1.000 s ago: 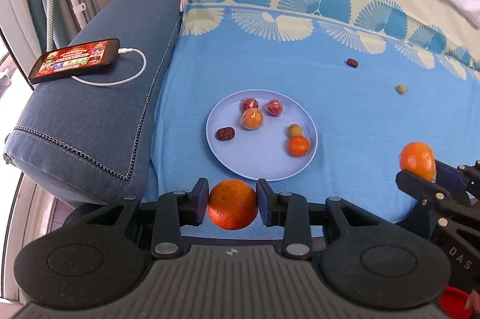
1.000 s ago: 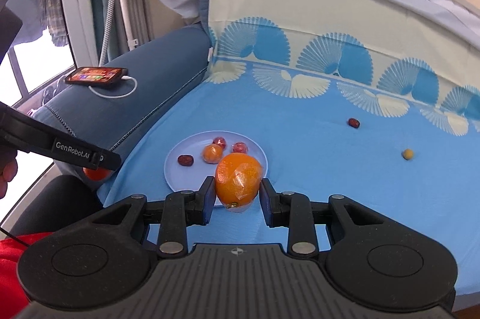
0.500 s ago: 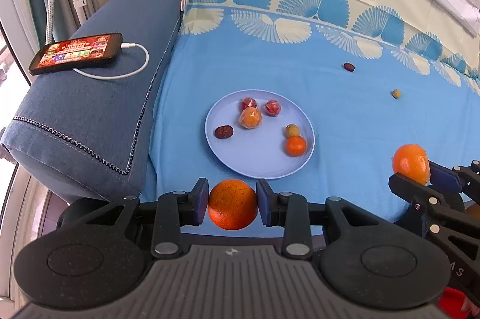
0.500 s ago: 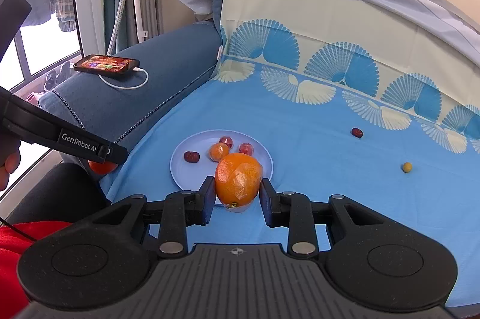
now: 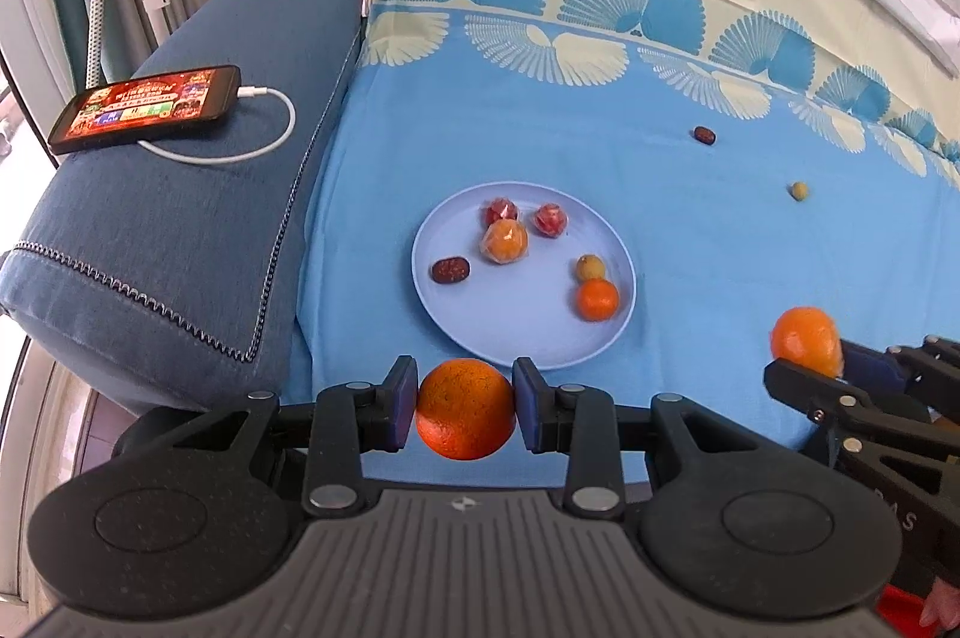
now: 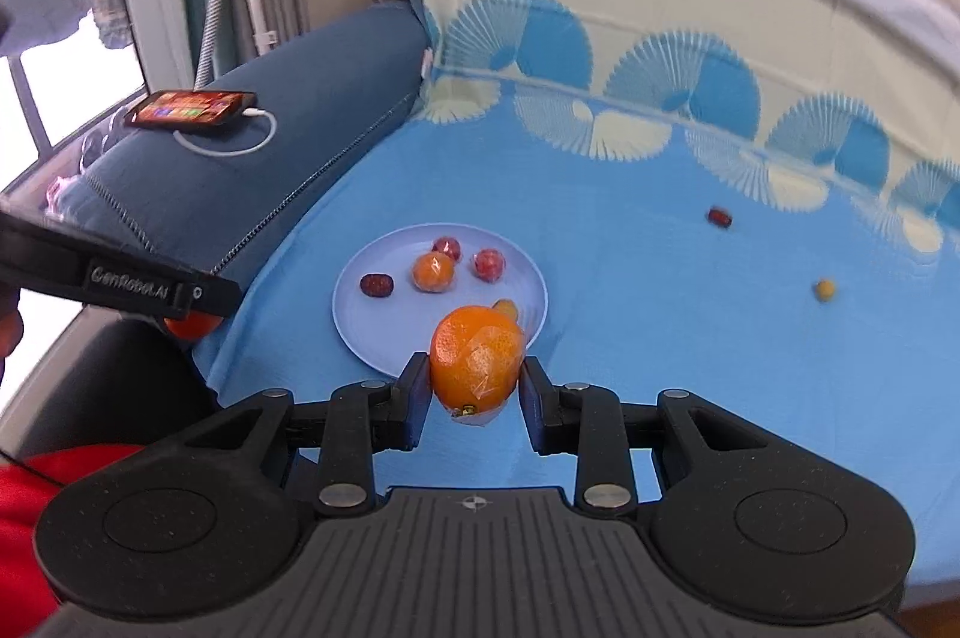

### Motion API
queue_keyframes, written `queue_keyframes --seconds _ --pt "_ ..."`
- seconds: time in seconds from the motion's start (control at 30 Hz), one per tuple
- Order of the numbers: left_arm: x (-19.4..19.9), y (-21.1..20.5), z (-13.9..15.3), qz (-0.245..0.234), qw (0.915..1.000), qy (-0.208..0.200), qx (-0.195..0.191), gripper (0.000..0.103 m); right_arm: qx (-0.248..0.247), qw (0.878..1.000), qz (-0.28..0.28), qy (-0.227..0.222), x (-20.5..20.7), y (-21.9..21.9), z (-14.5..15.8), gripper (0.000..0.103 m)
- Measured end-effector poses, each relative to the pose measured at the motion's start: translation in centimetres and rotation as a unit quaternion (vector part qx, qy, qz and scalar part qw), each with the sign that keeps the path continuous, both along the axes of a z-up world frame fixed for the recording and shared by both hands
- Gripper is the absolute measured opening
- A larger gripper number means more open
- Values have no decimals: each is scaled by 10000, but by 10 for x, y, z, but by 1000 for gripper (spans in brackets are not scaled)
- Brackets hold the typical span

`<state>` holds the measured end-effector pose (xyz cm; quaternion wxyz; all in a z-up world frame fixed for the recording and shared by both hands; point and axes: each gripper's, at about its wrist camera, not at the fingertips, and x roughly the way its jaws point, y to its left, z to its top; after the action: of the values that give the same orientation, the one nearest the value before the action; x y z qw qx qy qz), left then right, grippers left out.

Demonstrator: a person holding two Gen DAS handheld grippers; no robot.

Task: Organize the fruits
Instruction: 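Carry the tangerine and wrapped orange over the white plate and release both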

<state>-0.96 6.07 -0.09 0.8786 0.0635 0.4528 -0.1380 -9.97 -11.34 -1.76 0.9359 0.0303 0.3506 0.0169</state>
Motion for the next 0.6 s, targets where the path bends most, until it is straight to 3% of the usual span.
queue_keyframes --seconds 0.27,0.6 --pt "12 -7 -4 -3 9999 42 149 38 592 9977 -151 285 20 -11 -5 33" --pt "28 -21 -13 -73 9995 155 277 38 754 9958 -115 501 37 -15 -12 33"
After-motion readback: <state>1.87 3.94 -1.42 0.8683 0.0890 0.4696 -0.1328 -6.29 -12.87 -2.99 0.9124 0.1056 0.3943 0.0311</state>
